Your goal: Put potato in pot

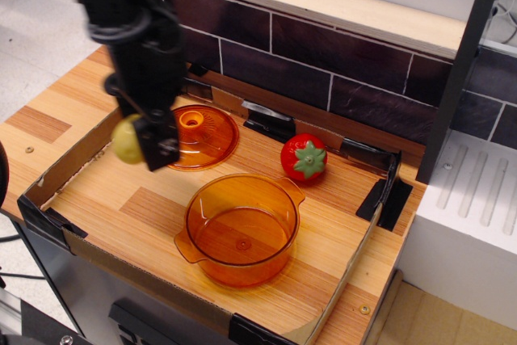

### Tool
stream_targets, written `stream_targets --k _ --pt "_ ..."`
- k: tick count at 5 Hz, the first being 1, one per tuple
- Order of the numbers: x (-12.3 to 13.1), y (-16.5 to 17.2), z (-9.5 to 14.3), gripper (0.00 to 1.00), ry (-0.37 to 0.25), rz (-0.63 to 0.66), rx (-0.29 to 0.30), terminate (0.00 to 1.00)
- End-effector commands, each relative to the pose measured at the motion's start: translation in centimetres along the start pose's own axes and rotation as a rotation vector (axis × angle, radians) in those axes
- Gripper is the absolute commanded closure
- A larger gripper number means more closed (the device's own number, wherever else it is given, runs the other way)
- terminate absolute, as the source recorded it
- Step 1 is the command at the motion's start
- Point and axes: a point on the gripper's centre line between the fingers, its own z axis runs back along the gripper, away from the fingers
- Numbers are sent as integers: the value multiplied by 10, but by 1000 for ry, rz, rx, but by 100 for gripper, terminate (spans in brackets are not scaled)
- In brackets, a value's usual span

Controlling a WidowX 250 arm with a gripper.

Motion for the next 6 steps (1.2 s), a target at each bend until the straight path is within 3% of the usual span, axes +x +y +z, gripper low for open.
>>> stream_targets --k 1,2,3,5,6 --pt "30 -42 -3 100 -7 -92 -28 0" --pt "38 -52 -13 100 -30 -91 -12 0" --pt "42 -56 -22 0 -31 -116 -14 0" --pt "40 -50 -5 0 -74 -112 -26 0" --pt "46 -29 28 0 -105 -50 -45 0"
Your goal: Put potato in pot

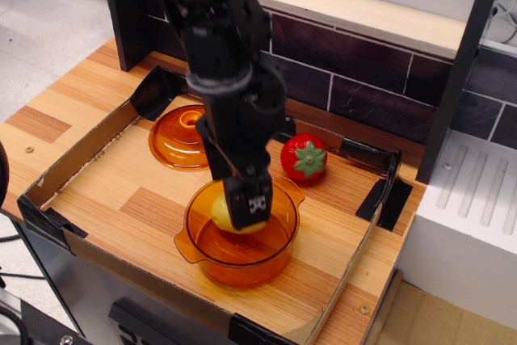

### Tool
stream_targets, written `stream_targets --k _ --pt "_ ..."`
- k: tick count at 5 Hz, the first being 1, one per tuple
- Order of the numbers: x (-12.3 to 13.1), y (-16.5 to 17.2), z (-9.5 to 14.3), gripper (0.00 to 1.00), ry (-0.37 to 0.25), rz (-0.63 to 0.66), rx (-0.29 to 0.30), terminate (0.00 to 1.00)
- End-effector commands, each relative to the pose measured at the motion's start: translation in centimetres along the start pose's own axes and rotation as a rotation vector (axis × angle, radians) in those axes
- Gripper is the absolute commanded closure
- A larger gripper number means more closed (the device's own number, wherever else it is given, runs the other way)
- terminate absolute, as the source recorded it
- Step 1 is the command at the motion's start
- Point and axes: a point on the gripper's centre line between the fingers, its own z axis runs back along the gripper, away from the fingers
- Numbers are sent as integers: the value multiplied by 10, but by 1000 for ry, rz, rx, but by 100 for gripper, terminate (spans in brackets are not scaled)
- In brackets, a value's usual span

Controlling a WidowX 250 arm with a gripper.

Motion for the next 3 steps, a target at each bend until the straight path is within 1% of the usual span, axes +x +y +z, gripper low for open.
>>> stream_targets --k 1,2,3 --pt "9 58 74 0 -141 228 90 0" --pt "9 58 74 0 -141 228 90 0" --pt "9 58 74 0 -141 228 90 100"
